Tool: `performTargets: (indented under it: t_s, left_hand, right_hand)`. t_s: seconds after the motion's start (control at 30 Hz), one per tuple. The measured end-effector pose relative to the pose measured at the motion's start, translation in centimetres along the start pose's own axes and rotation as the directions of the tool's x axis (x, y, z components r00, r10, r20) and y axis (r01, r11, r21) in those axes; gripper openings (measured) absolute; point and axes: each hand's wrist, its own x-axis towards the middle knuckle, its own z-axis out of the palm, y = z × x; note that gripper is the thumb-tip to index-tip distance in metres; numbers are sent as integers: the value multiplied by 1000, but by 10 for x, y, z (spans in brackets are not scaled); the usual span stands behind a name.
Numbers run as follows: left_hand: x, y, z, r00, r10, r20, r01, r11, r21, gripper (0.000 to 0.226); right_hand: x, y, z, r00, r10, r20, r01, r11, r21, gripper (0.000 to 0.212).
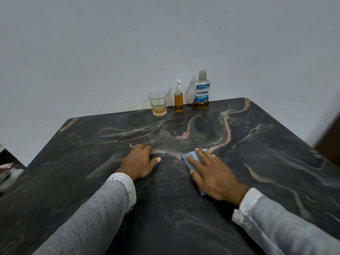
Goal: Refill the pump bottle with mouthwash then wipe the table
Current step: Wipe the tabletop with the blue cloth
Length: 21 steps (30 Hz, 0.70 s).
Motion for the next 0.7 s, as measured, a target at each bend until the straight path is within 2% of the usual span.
performTargets:
  t_s: [0.17, 0.27, 0.37, 0.53, 0.7]
  left_hand:
    - [-1, 4, 1, 1000, -3, 10, 3, 999, 35, 67]
    - [0, 5, -1, 999, -20, 27, 19, 999, 38, 67]
    - [1, 7, -4, 998, -38, 43, 37, 999, 30, 65]
    - [4, 14, -8, 995, -77, 59, 76, 997, 20, 63]
    - [12, 27, -7, 999, -44, -8, 44, 999, 0, 62]
  right_hand:
    - [12, 66, -13, 959, 282, -29, -282, 959, -12, 58]
    - [46, 63, -16, 936, 351, -5, -351, 936, 18, 57]
    - [71, 35, -14, 958, 287, 12, -287, 958, 9, 56]
    - [53, -17, -4, 998, 61, 17, -61, 998, -11, 57]
    - [-5, -4, 0, 998, -67, -1, 67, 998, 0, 59]
